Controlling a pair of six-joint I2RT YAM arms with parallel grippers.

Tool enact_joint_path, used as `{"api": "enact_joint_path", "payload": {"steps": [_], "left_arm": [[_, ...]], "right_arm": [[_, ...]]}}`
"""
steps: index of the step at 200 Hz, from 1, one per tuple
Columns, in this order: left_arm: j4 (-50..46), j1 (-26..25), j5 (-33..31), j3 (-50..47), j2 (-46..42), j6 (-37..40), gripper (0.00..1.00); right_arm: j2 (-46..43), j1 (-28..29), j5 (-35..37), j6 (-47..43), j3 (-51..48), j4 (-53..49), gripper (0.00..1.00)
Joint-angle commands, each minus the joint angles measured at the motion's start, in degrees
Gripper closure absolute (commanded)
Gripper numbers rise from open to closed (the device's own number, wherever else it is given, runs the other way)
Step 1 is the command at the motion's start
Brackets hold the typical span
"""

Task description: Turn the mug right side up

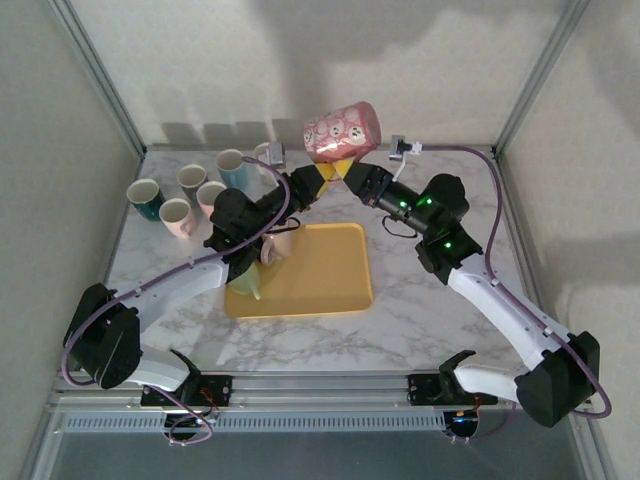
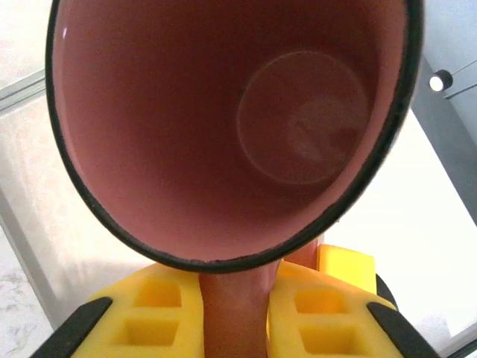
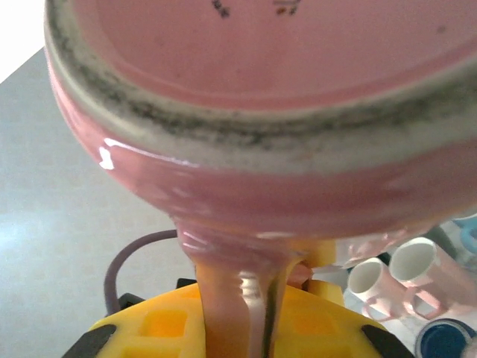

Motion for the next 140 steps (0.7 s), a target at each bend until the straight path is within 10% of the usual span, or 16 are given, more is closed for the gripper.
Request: {"api": "enact_joint_path", "payload": {"steps": [1, 140], "left_arm": [[1.9, -0.2, -1.2, 1.8, -3.6, 7.0, 1.00], [-20.6, 0.1, -15.3, 3.3, -9.8, 22.2, 1.00]], "right_arm": [[-2.4, 0.6, 1.7, -3.3, 1.7, -5.7, 1.00], [-5.2, 0.5, 6.3, -13.5, 6.0, -24.7, 0.41]]}}
